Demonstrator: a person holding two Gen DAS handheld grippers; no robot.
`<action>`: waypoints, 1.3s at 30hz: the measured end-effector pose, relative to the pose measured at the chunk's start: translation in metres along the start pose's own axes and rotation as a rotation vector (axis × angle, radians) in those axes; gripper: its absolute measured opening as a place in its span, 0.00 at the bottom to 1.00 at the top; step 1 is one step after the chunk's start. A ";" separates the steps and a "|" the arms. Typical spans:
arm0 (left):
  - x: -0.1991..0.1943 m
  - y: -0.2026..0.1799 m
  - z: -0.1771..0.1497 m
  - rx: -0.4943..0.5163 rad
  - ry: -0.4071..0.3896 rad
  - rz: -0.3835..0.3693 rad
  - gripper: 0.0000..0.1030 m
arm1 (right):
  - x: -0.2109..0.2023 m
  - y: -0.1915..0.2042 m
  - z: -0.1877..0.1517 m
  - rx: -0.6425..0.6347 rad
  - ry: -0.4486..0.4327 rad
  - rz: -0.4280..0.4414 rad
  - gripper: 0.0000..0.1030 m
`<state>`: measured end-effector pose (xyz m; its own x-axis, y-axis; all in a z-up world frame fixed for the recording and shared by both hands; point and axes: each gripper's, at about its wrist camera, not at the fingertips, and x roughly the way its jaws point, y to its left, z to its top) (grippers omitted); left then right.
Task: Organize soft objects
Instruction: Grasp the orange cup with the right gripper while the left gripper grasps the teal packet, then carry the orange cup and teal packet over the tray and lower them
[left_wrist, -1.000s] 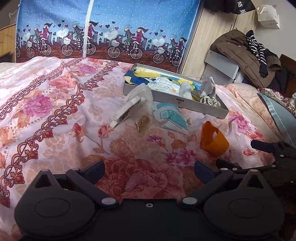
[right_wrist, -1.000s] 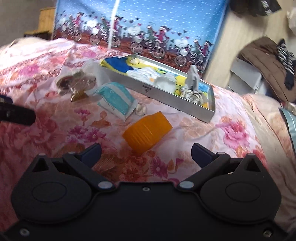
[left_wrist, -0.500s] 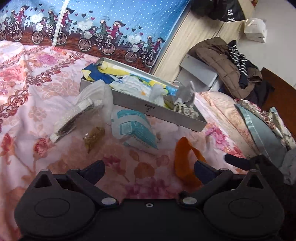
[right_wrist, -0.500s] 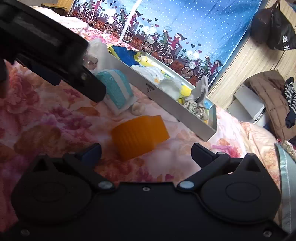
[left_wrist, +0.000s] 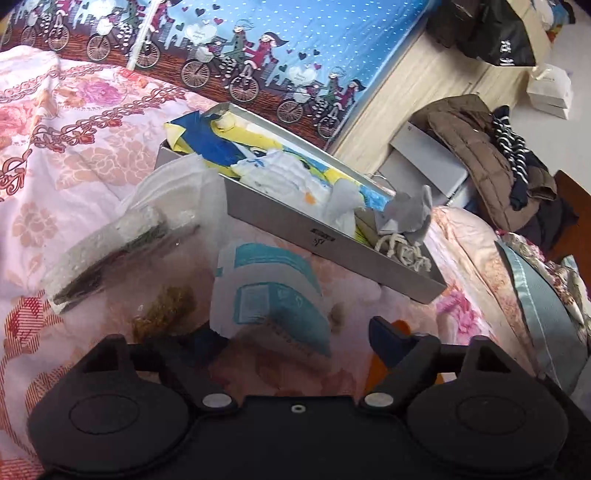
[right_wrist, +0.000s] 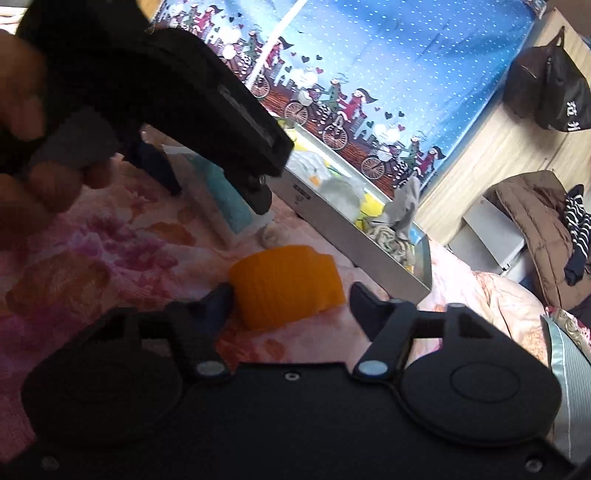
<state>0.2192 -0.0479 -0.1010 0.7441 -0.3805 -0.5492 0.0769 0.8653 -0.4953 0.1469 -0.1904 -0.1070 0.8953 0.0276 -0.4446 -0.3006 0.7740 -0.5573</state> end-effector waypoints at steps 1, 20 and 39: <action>0.002 0.000 -0.001 -0.001 0.003 0.009 0.71 | 0.001 0.000 0.000 0.001 0.002 0.008 0.47; -0.001 -0.006 -0.005 0.053 -0.019 0.008 0.30 | -0.004 -0.011 0.001 0.079 0.020 0.082 0.18; -0.042 -0.056 0.015 0.307 -0.188 0.050 0.21 | -0.001 -0.049 0.018 0.132 -0.170 -0.084 0.11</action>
<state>0.1941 -0.0754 -0.0400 0.8587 -0.2929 -0.4205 0.2113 0.9499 -0.2301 0.1669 -0.2171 -0.0664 0.9613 0.0567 -0.2696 -0.1866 0.8540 -0.4857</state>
